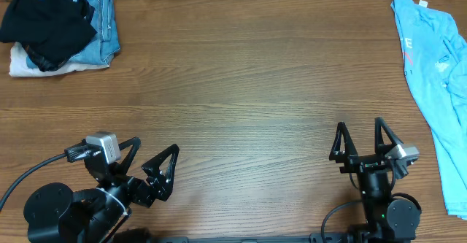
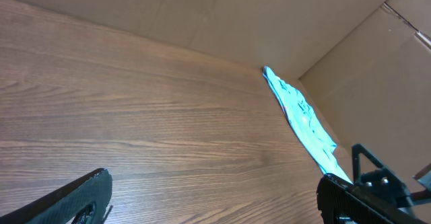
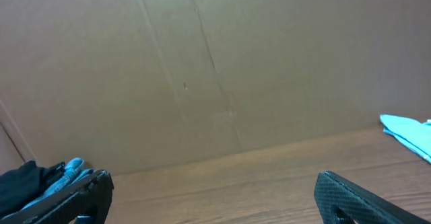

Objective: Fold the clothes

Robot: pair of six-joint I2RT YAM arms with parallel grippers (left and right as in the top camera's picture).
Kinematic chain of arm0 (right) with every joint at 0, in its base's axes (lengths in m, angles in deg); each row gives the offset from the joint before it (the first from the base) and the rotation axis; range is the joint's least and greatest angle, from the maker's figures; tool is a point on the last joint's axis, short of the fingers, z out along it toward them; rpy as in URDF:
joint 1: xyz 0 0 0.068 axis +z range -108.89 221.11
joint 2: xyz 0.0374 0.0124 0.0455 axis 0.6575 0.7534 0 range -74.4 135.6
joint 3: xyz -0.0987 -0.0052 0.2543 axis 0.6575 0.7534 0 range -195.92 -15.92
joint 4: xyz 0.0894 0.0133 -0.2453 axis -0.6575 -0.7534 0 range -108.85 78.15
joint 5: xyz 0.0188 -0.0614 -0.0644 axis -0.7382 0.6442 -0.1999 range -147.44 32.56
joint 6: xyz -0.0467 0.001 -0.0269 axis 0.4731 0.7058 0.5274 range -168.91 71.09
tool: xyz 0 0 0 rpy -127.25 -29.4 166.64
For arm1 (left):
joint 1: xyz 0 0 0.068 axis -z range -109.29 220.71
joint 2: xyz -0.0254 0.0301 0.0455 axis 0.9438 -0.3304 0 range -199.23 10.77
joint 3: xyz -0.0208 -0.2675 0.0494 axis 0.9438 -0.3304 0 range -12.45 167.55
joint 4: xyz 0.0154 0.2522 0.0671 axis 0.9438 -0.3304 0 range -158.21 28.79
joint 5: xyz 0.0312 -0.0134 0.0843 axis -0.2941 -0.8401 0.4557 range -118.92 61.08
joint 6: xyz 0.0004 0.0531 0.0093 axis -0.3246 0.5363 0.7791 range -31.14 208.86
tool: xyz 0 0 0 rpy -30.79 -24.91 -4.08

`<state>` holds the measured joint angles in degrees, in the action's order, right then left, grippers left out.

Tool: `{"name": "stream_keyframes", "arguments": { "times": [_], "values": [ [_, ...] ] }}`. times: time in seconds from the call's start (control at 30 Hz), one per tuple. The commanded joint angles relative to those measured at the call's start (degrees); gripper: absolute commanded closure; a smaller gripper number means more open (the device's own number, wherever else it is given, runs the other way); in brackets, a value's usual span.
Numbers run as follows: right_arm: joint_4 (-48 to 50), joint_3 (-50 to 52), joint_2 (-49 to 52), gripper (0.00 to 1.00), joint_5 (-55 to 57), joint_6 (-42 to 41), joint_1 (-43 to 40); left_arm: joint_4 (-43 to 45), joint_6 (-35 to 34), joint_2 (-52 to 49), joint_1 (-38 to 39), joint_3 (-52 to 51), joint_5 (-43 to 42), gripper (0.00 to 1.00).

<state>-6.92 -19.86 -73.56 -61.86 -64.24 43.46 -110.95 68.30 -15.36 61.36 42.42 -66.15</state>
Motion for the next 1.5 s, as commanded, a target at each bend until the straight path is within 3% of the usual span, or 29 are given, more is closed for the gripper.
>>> {"name": "stream_keyframes", "arguments": {
  "times": [0.0,0.23,0.43,1.47],
  "values": [
    [3.02,3.32,-0.68,0.0,-0.2,0.61,0.2,0.02,1.49,0.26,0.42,-0.11,0.33,0.0],
    [1.66,3.5,-0.68,0.0,0.46,4.87,0.15,0.02,1.49,0.26,0.42,-0.11,0.33,0.0],
    [-7.08,3.5,-0.68,0.0,0.48,12.63,0.15,0.04,1.49,0.26,0.42,-0.11,0.35,0.0],
    [-9.46,3.5,-0.68,0.0,0.9,12.79,0.22,0.02,1.49,0.26,0.42,-0.11,0.33,0.0]
  ]
}}
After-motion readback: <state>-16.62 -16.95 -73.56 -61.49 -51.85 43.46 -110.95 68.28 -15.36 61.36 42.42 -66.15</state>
